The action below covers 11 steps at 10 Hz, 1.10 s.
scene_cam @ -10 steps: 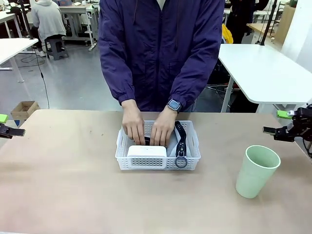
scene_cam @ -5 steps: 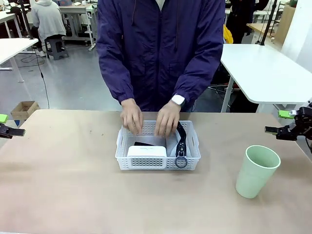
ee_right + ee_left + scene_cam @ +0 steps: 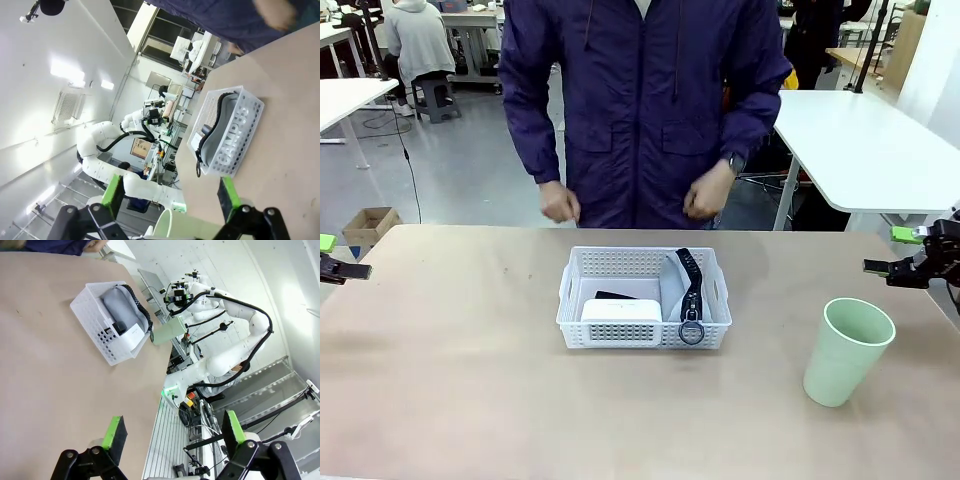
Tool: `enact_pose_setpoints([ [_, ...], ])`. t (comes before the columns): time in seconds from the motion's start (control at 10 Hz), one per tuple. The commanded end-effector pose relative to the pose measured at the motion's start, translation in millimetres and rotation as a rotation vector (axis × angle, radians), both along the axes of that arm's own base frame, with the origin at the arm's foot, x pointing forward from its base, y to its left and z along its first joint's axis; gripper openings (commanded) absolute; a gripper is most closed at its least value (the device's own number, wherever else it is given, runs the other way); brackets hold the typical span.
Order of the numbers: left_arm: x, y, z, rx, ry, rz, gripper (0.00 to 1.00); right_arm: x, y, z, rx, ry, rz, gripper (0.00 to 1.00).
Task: Efficiently arrange items inside the basket to fit them all.
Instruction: Pick up the Reusable plastic cup and place it inside the Organizing basket.
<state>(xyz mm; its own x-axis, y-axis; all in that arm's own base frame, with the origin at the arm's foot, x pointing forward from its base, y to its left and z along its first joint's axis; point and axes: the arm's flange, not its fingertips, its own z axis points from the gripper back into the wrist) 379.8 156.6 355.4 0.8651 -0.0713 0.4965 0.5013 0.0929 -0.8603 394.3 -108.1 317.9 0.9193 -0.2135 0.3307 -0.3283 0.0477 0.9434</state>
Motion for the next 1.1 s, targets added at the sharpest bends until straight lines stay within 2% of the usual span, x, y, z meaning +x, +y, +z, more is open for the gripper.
enact_pose_setpoints([
  [0.0,-2,-3,2,0.006,0.006,0.000,1.00,-2,1,3,-0.019,-0.003,0.002,1.00],
  [0.1,-2,-3,2,0.006,0.006,0.000,1.00,0,0,0,0.000,0.000,0.000,1.00],
  [0.2,-2,-3,2,0.006,0.006,0.000,1.00,-12,-14,4,-0.103,-0.122,0.078,1.00],
  [0.4,-2,-3,2,0.006,0.006,0.000,1.00,-36,-1,1,-0.317,-0.408,0.206,1.00],
  [0.5,-2,-3,2,0.006,0.006,0.000,1.00,-45,-4,-4,-0.372,-0.576,0.260,1.00],
  [0.7,-2,-3,2,0.006,0.006,0.000,1.00,-53,-11,-16,-0.482,-0.783,0.324,1.00],
  [0.8,-2,-3,2,0.006,0.006,0.000,1.00,-58,-8,-22,-0.499,-0.894,0.398,1.00],
  [0.9,-2,-3,2,0.006,0.006,0.000,1.00,-62,-2,-29,-0.498,-0.954,0.416,1.00],
  [1.0,-2,-3,2,0.006,0.006,0.000,1.00,-66,6,-39,-0.528,-0.973,0.390,1.00],
])
